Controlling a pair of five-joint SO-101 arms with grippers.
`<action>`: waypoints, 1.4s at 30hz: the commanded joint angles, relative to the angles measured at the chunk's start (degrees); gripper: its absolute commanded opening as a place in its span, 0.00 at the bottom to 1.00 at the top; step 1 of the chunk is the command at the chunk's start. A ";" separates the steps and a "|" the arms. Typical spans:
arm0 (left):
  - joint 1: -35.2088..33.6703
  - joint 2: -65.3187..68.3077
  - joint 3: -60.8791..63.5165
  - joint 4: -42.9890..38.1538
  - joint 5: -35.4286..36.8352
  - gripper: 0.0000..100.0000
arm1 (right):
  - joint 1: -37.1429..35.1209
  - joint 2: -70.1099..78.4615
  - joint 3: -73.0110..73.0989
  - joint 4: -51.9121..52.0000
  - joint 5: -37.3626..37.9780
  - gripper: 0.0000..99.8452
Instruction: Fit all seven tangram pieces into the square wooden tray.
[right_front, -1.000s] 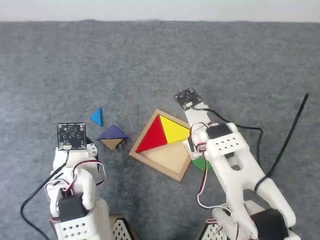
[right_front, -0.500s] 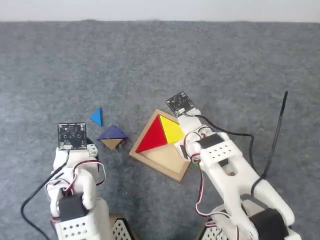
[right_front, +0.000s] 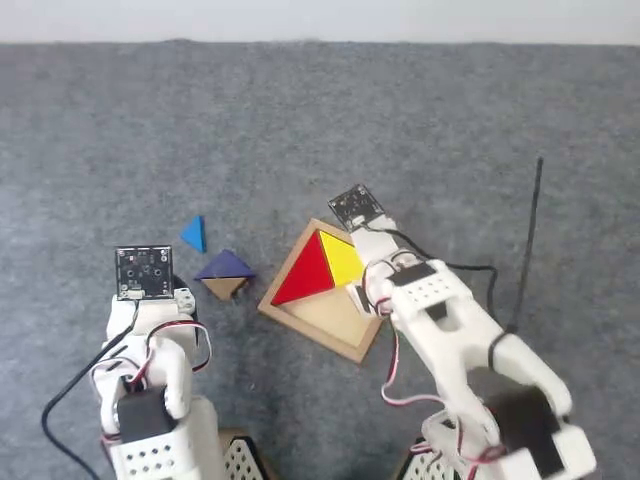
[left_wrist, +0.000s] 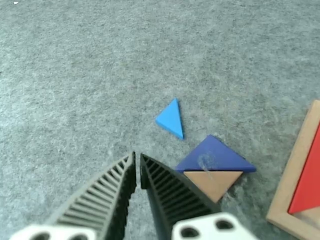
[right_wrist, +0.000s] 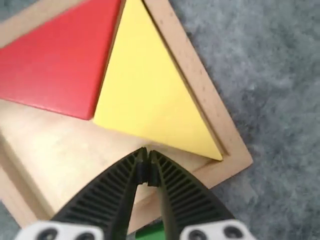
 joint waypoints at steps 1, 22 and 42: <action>-0.44 -1.14 -0.48 0.09 -0.62 0.01 | -0.40 3.12 -6.86 1.36 -0.26 0.01; -0.44 -1.14 -0.48 0.09 -0.70 0.01 | -0.13 -4.35 -12.75 11.74 14.77 0.01; -0.44 -1.14 -0.48 0.09 -0.70 0.01 | 5.85 0.75 -9.67 4.26 -9.14 0.19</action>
